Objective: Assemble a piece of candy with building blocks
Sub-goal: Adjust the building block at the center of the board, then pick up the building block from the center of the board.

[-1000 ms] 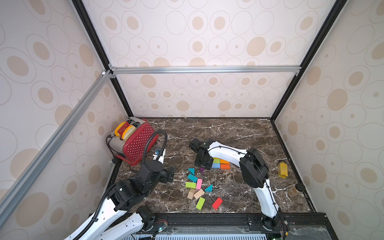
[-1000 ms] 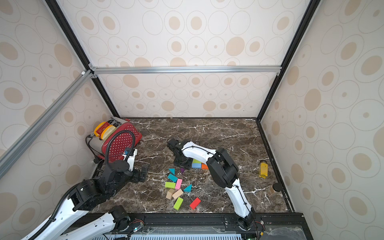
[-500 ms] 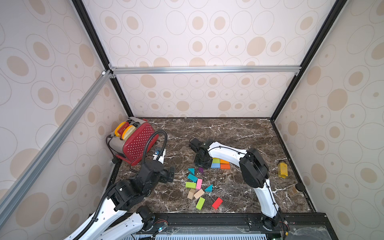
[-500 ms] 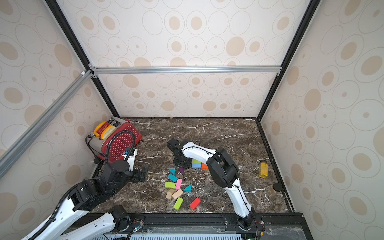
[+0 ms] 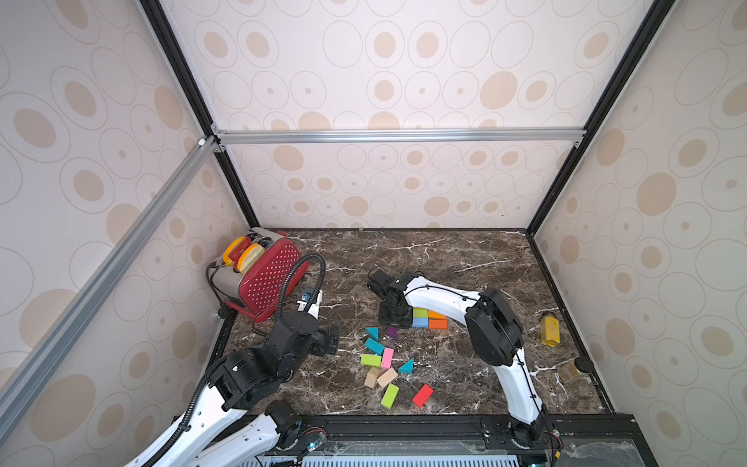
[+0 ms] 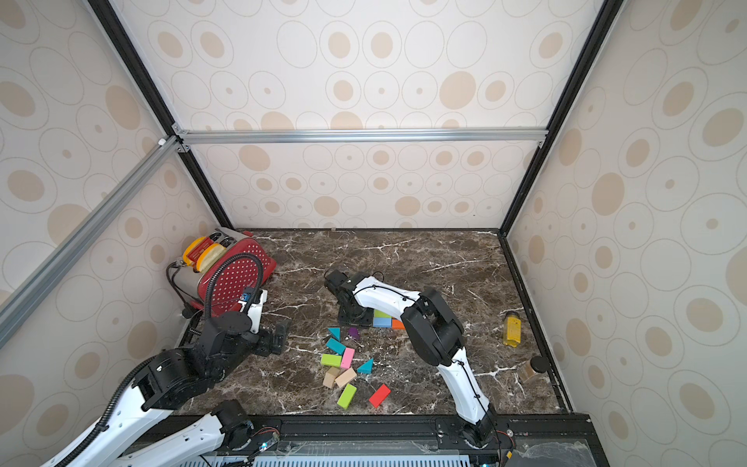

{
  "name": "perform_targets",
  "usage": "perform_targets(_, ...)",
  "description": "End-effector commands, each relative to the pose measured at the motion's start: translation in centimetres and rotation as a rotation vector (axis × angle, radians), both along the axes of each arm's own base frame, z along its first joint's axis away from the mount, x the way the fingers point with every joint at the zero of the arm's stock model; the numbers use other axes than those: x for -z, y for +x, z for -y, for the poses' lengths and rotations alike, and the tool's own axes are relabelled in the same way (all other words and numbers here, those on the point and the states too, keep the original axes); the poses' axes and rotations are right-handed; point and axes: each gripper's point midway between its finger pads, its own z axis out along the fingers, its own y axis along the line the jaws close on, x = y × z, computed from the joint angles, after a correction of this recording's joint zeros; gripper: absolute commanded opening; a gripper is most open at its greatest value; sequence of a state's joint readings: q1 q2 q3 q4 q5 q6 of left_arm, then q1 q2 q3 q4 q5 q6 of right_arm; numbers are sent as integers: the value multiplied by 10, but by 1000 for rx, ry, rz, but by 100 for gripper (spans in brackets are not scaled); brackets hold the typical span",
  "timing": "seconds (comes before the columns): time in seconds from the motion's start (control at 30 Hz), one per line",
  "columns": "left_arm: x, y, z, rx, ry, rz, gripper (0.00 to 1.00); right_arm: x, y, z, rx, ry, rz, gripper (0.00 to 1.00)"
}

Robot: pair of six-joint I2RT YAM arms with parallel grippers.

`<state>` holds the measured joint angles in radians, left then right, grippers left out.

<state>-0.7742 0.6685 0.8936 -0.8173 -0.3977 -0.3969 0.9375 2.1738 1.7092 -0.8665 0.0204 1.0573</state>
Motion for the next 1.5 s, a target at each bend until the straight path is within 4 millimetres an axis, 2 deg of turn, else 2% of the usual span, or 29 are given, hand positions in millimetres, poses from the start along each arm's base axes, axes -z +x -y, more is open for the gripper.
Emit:
perform_targets(0.0, -3, 1, -1, -8, -5, 6, 99, -18, -8, -11, -160, 36, 41, 54)
perform_targets(0.2, -1, 1, 0, -6, -3, 0, 99, -13, -18, -14, -273, 23, 29, 51)
perform_targets(0.27, -1, 2, 0, -7, 1, 0, 99, -12, -22, -9, -292, -24, 14, 51)
perform_targets(0.53, 1, 2, 1, -5, 5, -6, 99, -13, -22, -1, -370, -84, 36, 47)
perform_targets(0.8, 1, 2, 2, -2, 4, -9, 99, -5, -26, -2, -366, -83, 9, 46)
perform_targets(1.17, 0, 2, 1, -1, 3, -6, 99, -3, -23, -4, -367, -93, 4, 36)
perform_targets(1.33, 1, 2, 1, -2, 3, -7, 99, -13, -20, -4, -390, -96, 31, 29)
perform_targets(1.47, 1, 2, 1, -4, 5, -7, 99, -43, -3, 0, -478, -130, 140, 28)
